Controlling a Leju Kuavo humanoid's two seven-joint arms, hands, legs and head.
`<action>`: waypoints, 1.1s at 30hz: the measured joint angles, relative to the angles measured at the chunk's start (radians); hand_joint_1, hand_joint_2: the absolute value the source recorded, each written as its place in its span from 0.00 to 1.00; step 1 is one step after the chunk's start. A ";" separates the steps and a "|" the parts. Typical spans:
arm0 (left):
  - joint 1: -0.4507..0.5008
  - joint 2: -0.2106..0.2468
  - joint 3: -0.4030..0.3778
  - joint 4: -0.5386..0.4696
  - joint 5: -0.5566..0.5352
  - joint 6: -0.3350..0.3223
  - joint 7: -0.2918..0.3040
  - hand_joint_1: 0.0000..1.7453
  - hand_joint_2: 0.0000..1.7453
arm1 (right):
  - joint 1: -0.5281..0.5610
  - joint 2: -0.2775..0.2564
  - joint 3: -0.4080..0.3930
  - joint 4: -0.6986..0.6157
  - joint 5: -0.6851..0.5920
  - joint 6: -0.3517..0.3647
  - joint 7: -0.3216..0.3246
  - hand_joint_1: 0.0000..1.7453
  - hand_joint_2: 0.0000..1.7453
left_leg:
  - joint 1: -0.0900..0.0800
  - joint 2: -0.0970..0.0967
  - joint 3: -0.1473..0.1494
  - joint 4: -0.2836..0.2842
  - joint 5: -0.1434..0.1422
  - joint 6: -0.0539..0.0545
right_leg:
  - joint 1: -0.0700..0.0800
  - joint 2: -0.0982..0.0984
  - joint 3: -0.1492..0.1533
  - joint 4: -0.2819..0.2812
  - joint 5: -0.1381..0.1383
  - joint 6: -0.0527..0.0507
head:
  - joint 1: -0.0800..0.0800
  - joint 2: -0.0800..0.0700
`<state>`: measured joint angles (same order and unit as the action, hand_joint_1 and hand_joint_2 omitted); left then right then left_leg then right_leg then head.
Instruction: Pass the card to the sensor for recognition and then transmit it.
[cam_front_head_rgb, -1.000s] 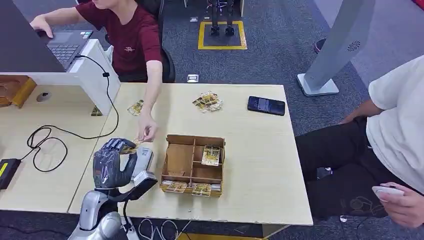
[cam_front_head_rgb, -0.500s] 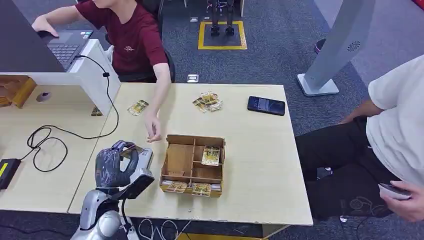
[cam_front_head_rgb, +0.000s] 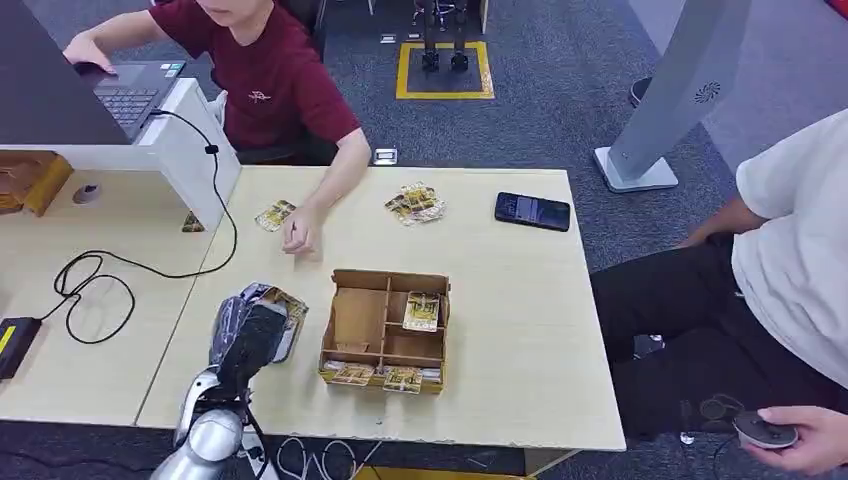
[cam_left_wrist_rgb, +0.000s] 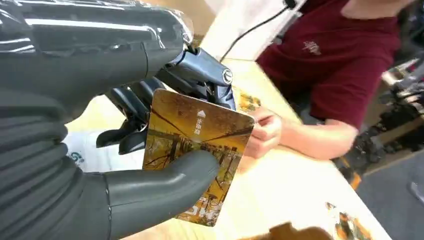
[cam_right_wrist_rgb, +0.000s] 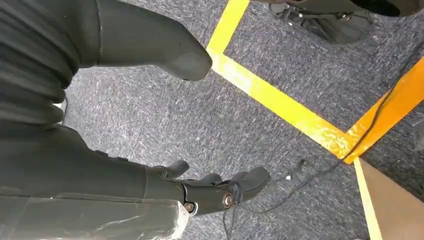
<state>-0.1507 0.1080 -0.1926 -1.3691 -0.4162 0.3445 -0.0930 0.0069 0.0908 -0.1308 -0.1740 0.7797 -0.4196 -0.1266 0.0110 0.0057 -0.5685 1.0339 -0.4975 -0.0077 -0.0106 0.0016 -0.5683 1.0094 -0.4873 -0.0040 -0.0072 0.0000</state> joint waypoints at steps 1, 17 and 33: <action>-0.005 0.000 0.008 0.009 0.004 0.005 0.010 1.00 1.00 | 0.000 0.000 0.000 0.000 0.000 0.000 0.000 0.00 1.00 | 0.000 0.000 0.000 0.000 0.000 0.000 | 0.000 0.000 0.000 0.000 0.000 0.000 | 0.000 0.000; -0.039 -0.003 0.089 0.188 -0.036 0.085 0.036 1.00 1.00 | 0.000 0.003 -0.002 0.000 0.006 -0.001 0.003 0.00 1.00 | 0.000 0.000 0.000 0.000 0.000 0.000 | 0.000 0.000 0.000 0.000 0.000 0.000 | 0.000 0.000; -0.054 -0.020 0.114 0.266 -0.071 0.087 0.044 1.00 1.00 | 0.000 0.005 -0.019 0.000 0.013 -0.001 0.001 0.00 1.00 | 0.000 0.000 0.000 0.000 0.000 0.000 | 0.000 0.000 0.000 0.000 0.000 0.000 | 0.000 0.000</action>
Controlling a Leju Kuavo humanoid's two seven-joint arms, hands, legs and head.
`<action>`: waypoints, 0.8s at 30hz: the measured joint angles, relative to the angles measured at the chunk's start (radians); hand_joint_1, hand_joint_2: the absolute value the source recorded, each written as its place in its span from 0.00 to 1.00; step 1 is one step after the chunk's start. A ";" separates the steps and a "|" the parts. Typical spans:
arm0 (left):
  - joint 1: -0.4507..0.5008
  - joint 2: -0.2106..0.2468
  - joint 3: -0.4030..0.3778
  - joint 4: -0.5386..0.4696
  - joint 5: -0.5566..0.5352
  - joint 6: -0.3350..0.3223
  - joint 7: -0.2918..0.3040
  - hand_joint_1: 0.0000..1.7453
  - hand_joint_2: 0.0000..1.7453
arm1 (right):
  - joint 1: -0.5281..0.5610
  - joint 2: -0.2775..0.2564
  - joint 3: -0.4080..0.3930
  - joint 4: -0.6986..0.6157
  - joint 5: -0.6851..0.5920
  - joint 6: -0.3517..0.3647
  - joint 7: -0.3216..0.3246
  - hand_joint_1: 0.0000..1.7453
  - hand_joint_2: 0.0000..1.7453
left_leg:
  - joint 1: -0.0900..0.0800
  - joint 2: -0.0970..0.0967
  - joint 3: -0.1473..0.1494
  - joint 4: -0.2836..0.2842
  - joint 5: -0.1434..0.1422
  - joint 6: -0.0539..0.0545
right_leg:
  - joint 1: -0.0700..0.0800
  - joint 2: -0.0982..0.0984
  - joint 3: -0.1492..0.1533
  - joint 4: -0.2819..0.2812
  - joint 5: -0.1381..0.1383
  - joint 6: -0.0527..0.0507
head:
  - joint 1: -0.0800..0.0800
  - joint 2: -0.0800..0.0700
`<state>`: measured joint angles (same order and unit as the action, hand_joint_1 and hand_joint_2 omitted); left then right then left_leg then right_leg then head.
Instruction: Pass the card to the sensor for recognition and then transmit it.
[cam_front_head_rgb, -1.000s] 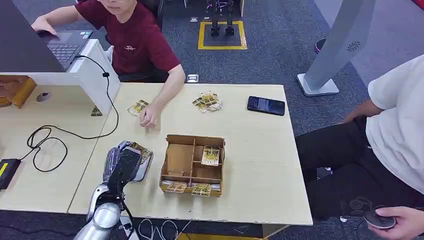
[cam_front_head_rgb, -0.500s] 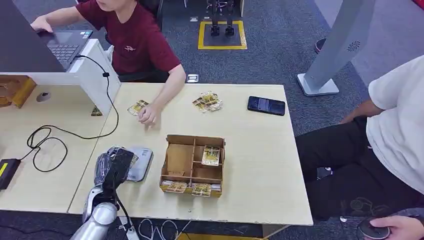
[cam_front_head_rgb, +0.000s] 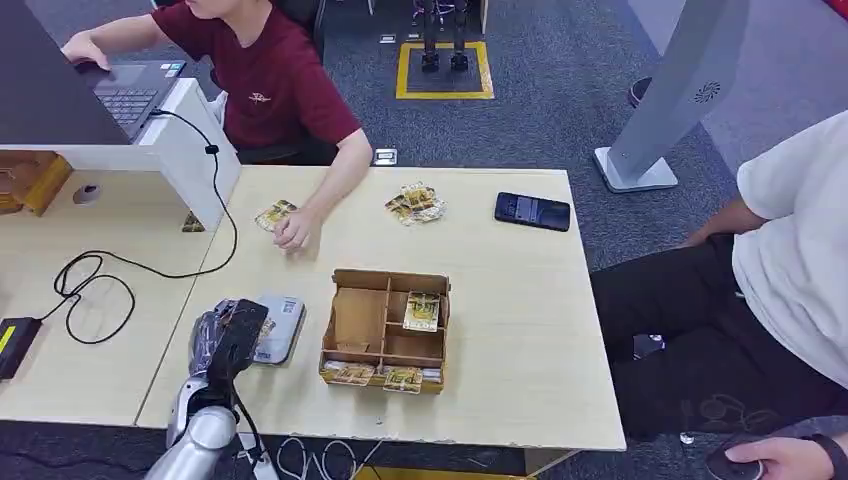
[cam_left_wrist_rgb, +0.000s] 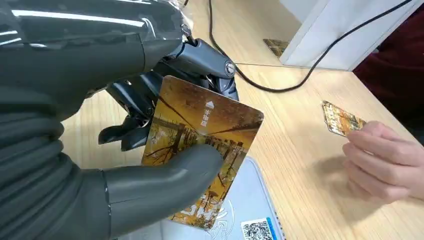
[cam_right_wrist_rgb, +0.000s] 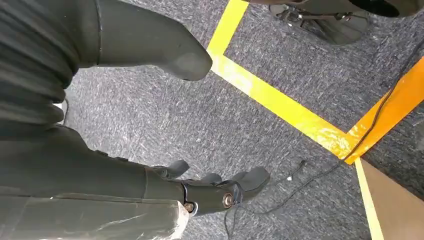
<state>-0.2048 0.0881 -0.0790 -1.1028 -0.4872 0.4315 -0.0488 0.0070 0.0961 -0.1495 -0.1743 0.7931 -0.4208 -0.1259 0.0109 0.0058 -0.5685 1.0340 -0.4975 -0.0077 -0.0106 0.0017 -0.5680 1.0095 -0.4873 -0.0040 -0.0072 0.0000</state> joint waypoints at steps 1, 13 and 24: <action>-0.002 -0.001 0.000 0.005 -0.003 0.003 0.004 1.00 1.00 | 0.000 0.000 0.000 0.000 0.004 0.000 0.000 0.00 1.00 | 0.000 0.000 0.000 0.000 0.000 0.000 | 0.000 0.000 0.000 0.000 0.000 0.000 | 0.000 0.000; -0.014 -0.006 0.014 0.074 -0.083 0.055 0.020 1.00 1.00 | 0.000 0.001 -0.001 0.000 0.013 0.000 0.000 0.00 1.00 | 0.000 0.000 0.000 0.000 0.000 0.000 | 0.000 0.000 0.000 0.000 0.000 0.000 | 0.000 0.000; -0.041 -0.012 0.046 0.226 -0.154 0.085 0.026 1.00 1.00 | -0.003 0.004 -0.001 0.000 0.028 0.001 -0.002 0.00 1.00 | 0.000 0.000 0.003 0.000 0.000 0.000 | 0.000 -0.001 0.005 0.000 0.000 0.000 | 0.000 0.000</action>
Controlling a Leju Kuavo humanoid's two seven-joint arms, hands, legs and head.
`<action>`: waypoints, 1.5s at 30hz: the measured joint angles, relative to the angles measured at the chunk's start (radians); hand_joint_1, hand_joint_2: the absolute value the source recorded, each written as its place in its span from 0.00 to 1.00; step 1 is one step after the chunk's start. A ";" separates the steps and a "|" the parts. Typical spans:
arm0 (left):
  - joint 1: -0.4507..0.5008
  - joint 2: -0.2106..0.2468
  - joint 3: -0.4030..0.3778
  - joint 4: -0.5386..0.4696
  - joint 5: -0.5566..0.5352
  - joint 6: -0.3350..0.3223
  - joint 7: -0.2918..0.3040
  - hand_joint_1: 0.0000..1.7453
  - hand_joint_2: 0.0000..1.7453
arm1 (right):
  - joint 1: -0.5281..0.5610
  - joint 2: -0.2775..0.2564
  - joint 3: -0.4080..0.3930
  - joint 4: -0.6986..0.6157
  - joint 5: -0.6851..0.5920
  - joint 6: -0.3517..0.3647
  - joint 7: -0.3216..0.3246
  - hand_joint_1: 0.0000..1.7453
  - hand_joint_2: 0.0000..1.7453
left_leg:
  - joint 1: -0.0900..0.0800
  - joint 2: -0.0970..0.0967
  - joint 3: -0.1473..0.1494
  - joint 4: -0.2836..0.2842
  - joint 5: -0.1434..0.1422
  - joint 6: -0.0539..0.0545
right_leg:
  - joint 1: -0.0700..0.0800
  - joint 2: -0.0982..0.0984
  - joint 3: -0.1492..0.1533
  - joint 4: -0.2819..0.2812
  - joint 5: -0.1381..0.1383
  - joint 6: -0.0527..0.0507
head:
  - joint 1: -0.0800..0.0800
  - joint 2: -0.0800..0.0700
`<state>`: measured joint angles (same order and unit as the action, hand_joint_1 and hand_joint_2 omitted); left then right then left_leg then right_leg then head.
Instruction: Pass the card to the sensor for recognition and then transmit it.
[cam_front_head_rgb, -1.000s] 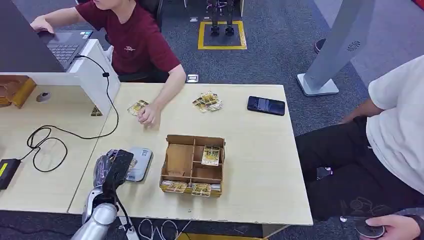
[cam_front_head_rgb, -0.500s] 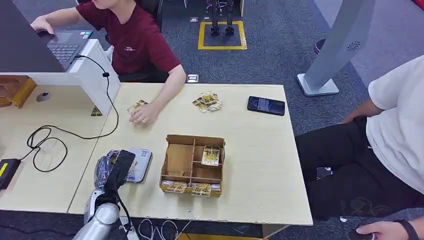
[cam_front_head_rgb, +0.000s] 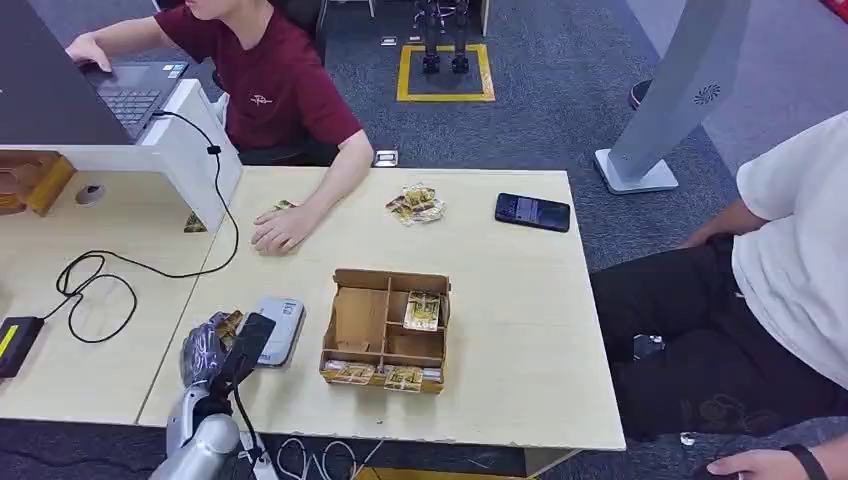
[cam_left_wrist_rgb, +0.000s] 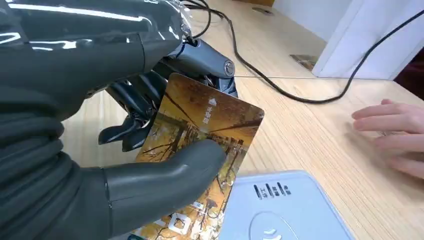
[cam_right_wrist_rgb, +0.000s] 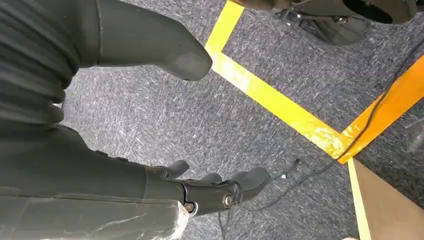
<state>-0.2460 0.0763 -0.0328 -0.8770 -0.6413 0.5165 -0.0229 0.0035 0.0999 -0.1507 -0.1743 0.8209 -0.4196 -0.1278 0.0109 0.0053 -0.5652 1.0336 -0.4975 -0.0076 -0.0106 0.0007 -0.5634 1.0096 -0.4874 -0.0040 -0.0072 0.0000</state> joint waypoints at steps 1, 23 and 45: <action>-0.003 -0.001 0.004 0.010 -0.001 0.000 0.000 1.00 1.00 | 0.000 0.000 0.000 0.000 0.000 0.000 0.000 0.00 1.00 | 0.000 0.000 0.001 0.000 0.000 0.000 | 0.000 0.000 0.001 0.000 0.000 0.000 | 0.000 0.000; 0.042 -0.029 0.036 -0.133 0.320 -0.141 -0.187 1.00 1.00 | 0.000 0.000 -0.017 0.000 0.013 -0.008 -0.003 0.00 1.00 | 0.000 -0.001 0.003 0.000 0.001 0.000 | 0.000 -0.001 0.003 0.000 0.000 0.000 | 0.000 0.000; 0.087 -0.035 0.001 -0.564 0.266 0.062 -0.389 1.00 1.00 | 0.003 0.015 -0.039 0.000 0.040 -0.002 0.002 0.00 1.00 | 0.000 -0.001 0.000 0.000 0.001 0.000 | 0.000 -0.001 -0.001 0.000 0.000 0.000 | 0.000 0.000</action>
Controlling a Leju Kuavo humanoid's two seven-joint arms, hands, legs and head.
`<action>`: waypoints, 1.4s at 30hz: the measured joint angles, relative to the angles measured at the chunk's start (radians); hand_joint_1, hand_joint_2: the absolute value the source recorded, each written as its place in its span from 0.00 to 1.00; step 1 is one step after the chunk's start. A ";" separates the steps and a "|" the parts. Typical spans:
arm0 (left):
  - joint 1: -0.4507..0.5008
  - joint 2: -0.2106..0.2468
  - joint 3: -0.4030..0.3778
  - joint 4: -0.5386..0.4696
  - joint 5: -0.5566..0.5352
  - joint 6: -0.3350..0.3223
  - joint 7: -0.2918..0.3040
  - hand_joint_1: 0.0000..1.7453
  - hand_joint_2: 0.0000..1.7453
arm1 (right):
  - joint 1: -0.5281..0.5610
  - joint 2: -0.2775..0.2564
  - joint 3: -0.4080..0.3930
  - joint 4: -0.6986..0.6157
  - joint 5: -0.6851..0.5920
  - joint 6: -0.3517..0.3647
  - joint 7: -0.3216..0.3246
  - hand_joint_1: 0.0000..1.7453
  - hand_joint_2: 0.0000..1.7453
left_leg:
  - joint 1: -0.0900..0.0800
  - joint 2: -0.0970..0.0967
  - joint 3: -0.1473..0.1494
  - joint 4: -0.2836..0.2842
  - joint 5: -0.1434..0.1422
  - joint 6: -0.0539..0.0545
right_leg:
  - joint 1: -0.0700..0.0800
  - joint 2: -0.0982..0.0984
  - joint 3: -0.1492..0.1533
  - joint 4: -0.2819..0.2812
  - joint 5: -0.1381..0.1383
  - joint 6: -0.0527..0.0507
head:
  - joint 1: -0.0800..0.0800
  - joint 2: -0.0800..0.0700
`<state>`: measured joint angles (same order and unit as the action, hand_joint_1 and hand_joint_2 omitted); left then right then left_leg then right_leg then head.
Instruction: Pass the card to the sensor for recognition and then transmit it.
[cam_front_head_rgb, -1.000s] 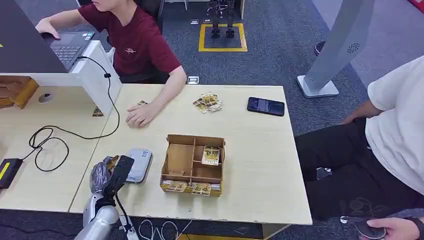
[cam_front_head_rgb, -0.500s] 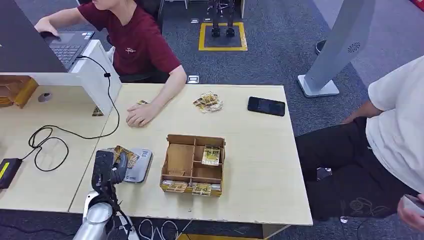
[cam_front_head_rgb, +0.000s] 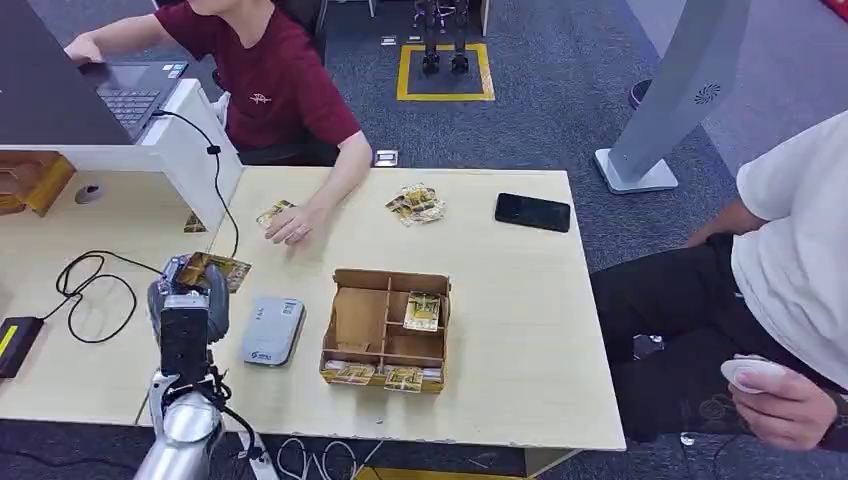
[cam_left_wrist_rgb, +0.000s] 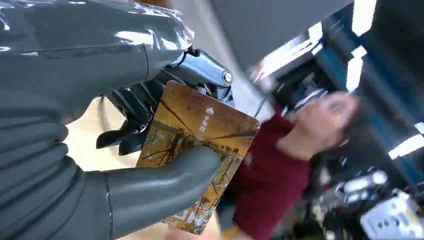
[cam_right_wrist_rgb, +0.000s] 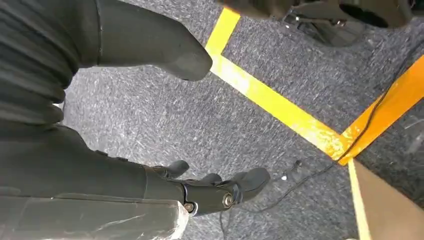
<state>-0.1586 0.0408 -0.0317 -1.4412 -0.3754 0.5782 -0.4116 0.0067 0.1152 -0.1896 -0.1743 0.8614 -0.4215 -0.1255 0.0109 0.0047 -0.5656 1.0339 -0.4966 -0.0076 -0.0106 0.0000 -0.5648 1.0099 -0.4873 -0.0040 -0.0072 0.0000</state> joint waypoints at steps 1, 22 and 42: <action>-0.005 0.006 -0.006 0.000 -0.117 0.056 0.000 1.00 1.00 | -0.001 0.000 0.000 0.000 0.010 0.007 0.000 0.00 1.00 | 0.000 0.000 0.000 0.000 0.000 0.000 | 0.000 0.000 0.000 0.000 0.000 0.000 | 0.000 0.000; -0.181 -0.069 0.180 0.148 -0.875 0.092 -0.135 1.00 1.00 | -0.013 0.000 0.015 0.000 0.050 0.034 0.001 0.00 1.00 | 0.000 0.000 0.000 0.000 0.001 0.000 | 0.000 0.000 0.000 0.000 0.000 0.000 | 0.000 0.000; -0.214 -0.097 0.162 0.249 -0.709 0.092 -0.082 0.00 1.00 | -0.013 0.000 0.015 -0.002 0.048 0.030 -0.001 0.00 1.00 | 0.000 0.000 0.000 0.000 0.001 0.000 | 0.000 0.000 0.000 0.000 0.000 0.000 | 0.000 0.000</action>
<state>-0.3726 -0.0565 0.1306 -1.1922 -1.0840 0.6703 -0.4934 -0.0061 0.1148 -0.1747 -0.1766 0.9094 -0.3910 -0.1263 0.0108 0.0043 -0.5657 1.0341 -0.4961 -0.0075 -0.0106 -0.0002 -0.5652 1.0099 -0.4871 -0.0042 -0.0076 0.0000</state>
